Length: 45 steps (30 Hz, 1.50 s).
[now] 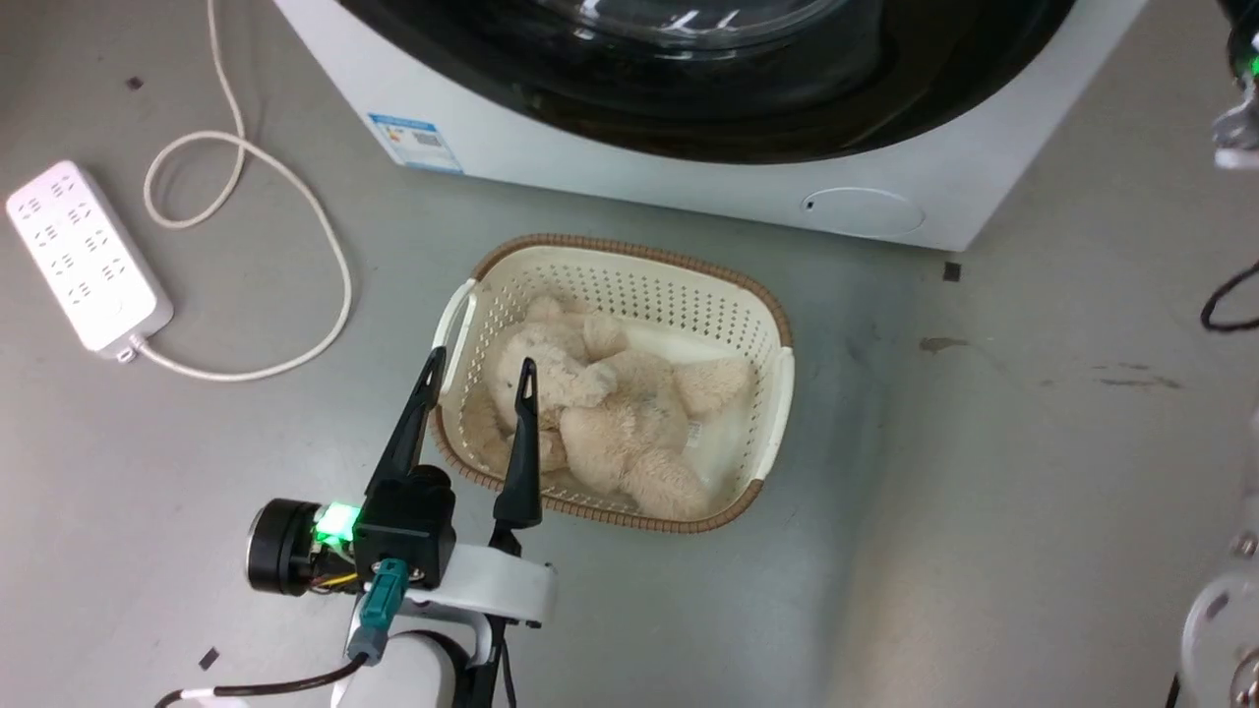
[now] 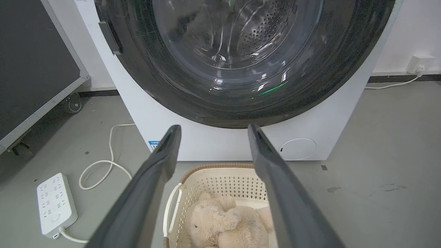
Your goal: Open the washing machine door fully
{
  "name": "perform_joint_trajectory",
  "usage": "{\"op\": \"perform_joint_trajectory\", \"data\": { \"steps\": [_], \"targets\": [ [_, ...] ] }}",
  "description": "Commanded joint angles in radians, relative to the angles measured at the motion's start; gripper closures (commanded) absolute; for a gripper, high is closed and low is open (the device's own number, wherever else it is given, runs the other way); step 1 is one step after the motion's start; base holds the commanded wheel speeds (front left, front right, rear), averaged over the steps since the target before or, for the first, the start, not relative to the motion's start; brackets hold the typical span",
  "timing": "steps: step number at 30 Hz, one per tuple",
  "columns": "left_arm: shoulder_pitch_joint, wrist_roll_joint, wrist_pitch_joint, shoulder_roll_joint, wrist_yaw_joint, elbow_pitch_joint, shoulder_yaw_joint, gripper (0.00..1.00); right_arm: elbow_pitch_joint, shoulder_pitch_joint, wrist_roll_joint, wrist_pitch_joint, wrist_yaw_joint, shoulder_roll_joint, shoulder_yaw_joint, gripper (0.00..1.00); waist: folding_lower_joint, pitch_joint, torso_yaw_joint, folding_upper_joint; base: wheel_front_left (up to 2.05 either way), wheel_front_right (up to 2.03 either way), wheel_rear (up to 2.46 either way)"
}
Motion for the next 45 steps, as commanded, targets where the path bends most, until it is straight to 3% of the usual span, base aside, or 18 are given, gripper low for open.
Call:
{"op": "perform_joint_trajectory", "data": {
  "steps": [1, 18, 31, 38, 45],
  "targets": [
    [-0.025, -0.003, -0.009, 0.004, 0.007, -0.003, -0.008, 0.0, 0.028, -0.048, 0.012, 0.019, 0.001, -0.009, -0.017, 1.0, -0.0001, 0.011, 0.01, 0.0, 0.0, 0.0, 0.0],
    [-0.073, -0.006, -0.045, 0.001, 0.037, -0.01, -0.07, 0.0, 0.282, -0.319, -0.011, 0.194, 0.001, -0.025, -0.2, 1.0, -0.0001, 0.084, 0.069, 0.0, 0.0, 0.0, 0.0],
    [-0.061, -0.023, -0.076, 0.02, 0.06, 0.018, -0.061, 0.0, 0.329, -0.225, 0.027, 0.418, 0.001, 0.039, -0.312, 1.0, -0.0001, -0.003, 0.037, 0.0, 0.0, 0.0, 0.0],
    [-0.008, -0.028, -0.079, 0.035, 0.048, 0.042, -0.044, 0.0, 0.34, -0.095, 0.127, 0.511, 0.001, 0.051, -0.237, 1.0, -0.0001, -0.108, 0.013, 0.0, 0.0, 0.0, 0.0],
    [0.054, -0.031, -0.079, 0.04, 0.038, 0.048, -0.032, 0.0, 0.396, 0.037, 0.312, 0.514, 0.001, 0.051, -0.039, 1.0, -0.0001, -0.213, 0.007, 0.0, 0.0, 0.0, 0.0]
  ]
}}
